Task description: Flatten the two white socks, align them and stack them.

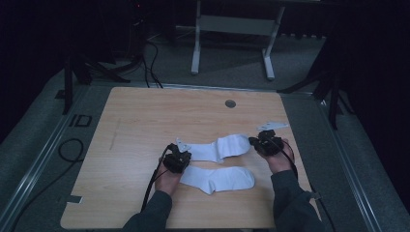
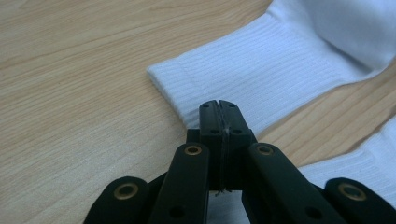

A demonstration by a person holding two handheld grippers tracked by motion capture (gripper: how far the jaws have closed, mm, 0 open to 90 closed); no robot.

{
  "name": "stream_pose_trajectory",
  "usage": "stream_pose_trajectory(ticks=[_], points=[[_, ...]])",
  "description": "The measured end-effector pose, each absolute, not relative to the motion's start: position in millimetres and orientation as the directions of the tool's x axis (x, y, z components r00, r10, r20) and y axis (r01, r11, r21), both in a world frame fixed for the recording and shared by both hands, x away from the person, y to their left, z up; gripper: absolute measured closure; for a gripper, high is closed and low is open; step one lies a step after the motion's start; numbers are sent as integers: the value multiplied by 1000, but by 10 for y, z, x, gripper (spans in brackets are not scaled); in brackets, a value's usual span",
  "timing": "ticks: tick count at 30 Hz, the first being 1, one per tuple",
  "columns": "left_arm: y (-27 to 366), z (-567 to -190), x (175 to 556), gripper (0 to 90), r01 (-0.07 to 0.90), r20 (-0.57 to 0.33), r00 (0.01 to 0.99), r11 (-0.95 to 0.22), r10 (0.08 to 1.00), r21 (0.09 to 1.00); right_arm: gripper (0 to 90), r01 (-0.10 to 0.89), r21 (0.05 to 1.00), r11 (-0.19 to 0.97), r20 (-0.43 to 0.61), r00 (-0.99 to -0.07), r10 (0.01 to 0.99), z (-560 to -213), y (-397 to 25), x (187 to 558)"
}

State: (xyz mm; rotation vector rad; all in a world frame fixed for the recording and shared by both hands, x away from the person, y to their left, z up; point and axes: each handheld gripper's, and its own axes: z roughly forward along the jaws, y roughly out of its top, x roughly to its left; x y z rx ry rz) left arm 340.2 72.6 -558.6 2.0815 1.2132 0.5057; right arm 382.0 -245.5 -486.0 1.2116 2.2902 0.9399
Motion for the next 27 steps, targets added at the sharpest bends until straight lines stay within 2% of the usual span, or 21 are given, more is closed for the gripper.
stream_pose_trajectory(ticks=[11, 18, 19, 20, 21, 27], points=[[791, -5570, 3459, 883, 631, -37, 483, -318, 875, 708, 891, 625, 677, 389, -28, -506, 862, -4965, -2766, 3795], [845, -5536, 3469, 851, 628, -79, 488, -287, 869, 724, 885, 651, 644, 401, -53, -486, 872, -5046, -2789, 3833], [877, -5508, 3456, 834, 626, -88, 489, -279, 868, 728, 796, 651, 639, 410, -56, -493, 868, -5050, -2784, 3843], [877, -5508, 3456, 825, 626, -88, 489, -279, 868, 728, 796, 651, 639, 410, -56, -493, 868, -5050, -2784, 3843], [917, -5475, 3438, 816, 620, -102, 486, -261, 868, 740, 748, 642, 643, 417, -64, -498, 865, -5033, -2766, 3839], [1001, -5415, 3375, 800, 623, -106, 483, -256, 869, 740, 691, 598, 665, 447, -79, -538, 839, -4928, -2593, 3836]])
